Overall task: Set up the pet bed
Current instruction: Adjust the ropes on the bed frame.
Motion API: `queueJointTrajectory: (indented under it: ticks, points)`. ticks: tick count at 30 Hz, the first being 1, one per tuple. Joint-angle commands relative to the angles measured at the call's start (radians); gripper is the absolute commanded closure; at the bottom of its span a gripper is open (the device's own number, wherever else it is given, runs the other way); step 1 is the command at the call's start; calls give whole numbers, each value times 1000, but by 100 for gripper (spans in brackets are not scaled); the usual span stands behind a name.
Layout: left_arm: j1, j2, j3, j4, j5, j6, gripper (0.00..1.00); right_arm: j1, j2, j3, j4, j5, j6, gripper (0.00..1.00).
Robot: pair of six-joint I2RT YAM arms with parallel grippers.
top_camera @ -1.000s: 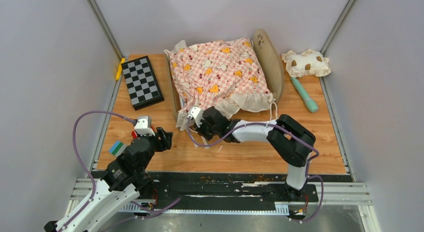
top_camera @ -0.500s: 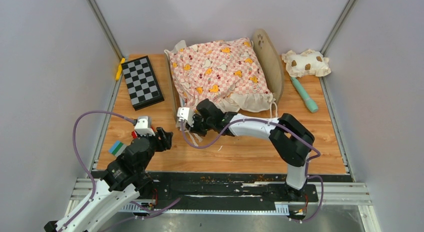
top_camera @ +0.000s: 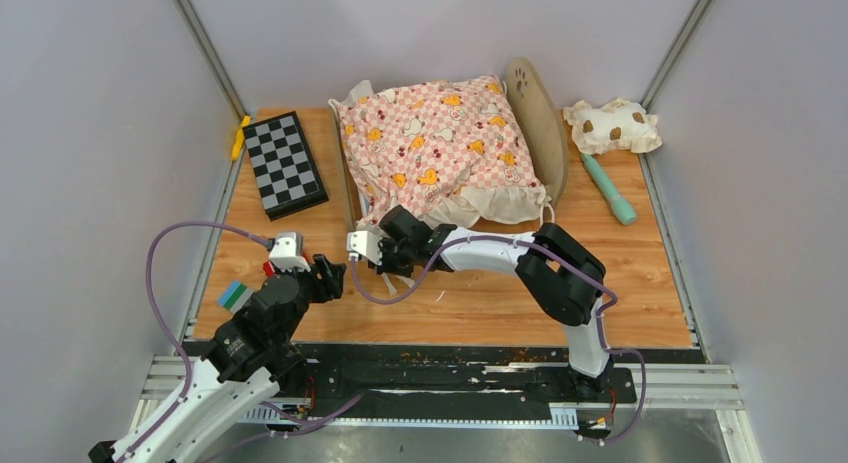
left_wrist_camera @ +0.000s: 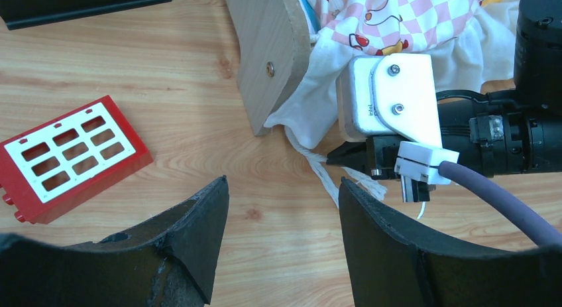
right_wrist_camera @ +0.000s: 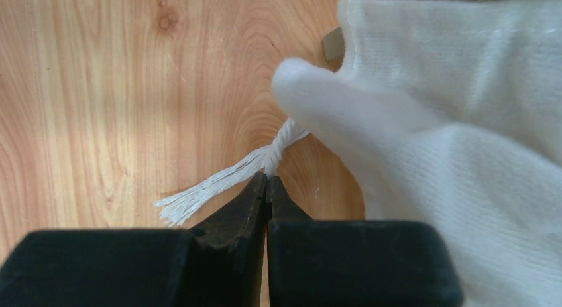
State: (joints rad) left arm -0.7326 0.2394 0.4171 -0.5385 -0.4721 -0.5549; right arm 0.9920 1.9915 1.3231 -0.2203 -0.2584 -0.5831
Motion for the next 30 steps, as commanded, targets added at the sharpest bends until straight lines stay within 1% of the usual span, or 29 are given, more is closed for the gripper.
queueJointTrajectory:
  ticks: [1, 4, 10, 12, 15, 18, 22, 23, 24, 27, 29, 30]
  points:
    - [2, -7, -8, 38, -10, 9, 31, 12, -11, 4, 50, 33, -39, 94]
    - [2, -10, -8, 34, -12, 8, 31, 13, -30, -20, 95, 20, -23, 93]
    - [2, -18, -9, 33, -11, 5, 31, 19, -22, -6, 95, -11, -27, 99]
    - [2, -20, -9, 33, -11, 5, 31, 24, -13, 7, 91, -6, -30, 97]
    - [2, -22, -9, 31, -14, 2, 31, 25, -16, -2, 103, 3, -23, 88]
    - [2, -22, -8, 29, -13, 0, 31, 25, -49, -41, 138, 5, -9, 73]
    - [2, -19, -8, 28, -14, -4, 31, 24, -114, -94, 174, 4, 13, 57]
    - [2, -18, -7, 27, -14, -4, 31, 25, -133, -106, 181, 2, 20, 45]
    - [2, -18, -5, 27, -14, -5, 31, 23, -153, -117, 185, 0, 29, 40]
    - [2, -16, -3, 22, -14, -6, 31, 22, -207, -134, 176, -4, 51, 39]
    - [2, -20, -4, 23, -12, -9, 31, 20, -238, -166, 208, 4, 66, 38]
    - [2, -21, -6, 23, -12, -10, 31, 20, -258, -193, 260, -25, 33, 38]
